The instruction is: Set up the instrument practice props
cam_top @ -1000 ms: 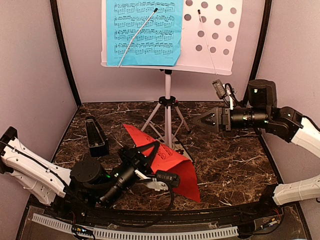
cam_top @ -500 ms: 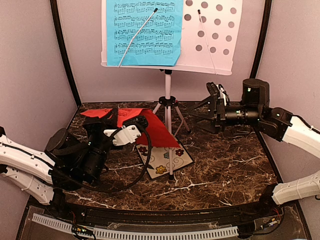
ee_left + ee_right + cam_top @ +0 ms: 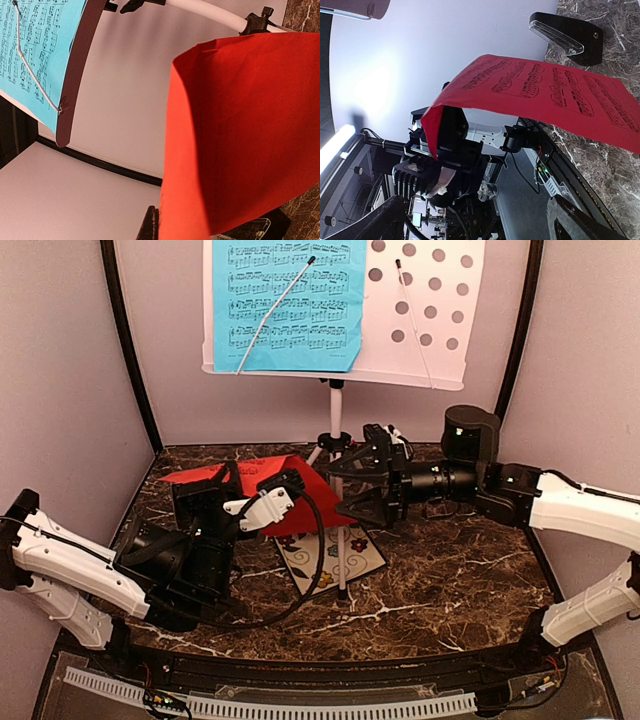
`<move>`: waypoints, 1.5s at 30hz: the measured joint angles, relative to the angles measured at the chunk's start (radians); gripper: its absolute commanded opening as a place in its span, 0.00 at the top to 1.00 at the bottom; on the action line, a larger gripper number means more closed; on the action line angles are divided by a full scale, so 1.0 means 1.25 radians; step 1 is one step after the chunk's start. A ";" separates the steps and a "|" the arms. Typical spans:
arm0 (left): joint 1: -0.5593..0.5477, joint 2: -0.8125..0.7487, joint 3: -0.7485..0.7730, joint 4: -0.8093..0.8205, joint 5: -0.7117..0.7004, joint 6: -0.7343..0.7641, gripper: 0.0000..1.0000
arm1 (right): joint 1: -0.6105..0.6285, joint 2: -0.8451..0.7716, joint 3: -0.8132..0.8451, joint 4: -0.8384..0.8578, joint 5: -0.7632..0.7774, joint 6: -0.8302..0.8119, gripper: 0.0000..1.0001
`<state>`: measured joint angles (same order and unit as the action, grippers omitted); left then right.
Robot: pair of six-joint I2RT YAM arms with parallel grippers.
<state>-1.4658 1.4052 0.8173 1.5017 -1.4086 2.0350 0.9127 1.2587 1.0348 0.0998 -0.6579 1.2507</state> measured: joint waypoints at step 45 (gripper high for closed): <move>-0.041 0.104 -0.028 0.066 0.045 0.041 1.00 | 0.034 -0.161 -0.208 0.036 0.233 0.092 0.00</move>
<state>-1.5169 1.5349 0.7818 1.5837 -1.3525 2.0865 0.9546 1.0576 0.7750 0.1444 -0.3660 1.3663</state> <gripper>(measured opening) 0.009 0.979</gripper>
